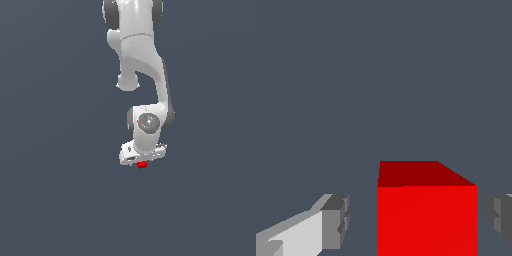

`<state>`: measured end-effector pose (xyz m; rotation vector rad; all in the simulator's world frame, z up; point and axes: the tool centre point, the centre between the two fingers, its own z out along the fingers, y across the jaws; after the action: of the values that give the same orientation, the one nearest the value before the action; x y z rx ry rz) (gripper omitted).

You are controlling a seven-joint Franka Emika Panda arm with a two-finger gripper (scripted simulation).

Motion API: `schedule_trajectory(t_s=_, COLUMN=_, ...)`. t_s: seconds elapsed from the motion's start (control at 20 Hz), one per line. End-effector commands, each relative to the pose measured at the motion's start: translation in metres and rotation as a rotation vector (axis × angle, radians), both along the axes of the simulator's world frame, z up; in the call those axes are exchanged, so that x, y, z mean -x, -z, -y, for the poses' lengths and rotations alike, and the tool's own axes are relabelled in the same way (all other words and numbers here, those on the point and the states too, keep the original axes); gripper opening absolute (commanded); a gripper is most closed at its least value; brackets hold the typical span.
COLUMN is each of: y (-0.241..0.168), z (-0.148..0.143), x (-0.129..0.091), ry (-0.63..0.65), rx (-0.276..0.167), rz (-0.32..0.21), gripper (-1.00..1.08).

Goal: Pick up the red cube and move it to a goal position.

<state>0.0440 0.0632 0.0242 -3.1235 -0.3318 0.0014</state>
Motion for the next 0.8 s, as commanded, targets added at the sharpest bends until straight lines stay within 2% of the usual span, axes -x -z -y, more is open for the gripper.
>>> schedule_trajectory(t_s=0.0, y=0.0051, z=-0.0032, x=-0.0019, ry=-0.009, rx=0.0, rz=0.001, gripper=1.0)
schedule_trajectory(t_s=0.35, y=0.0043, z=-0.0033, x=-0.0024, ry=-0.009, rx=0.0, rz=0.001, gripper=1.0)
schedule_trajectory(t_s=0.4, y=0.0043, z=-0.0033, x=-0.0024, ry=-0.009, rx=0.0, rz=0.001, gripper=-1.0)
schedule_trajectory(t_s=0.75, y=0.0043, z=-0.0033, x=-0.0024, ry=-0.009, rx=0.0, rz=0.001, gripper=-1.0)
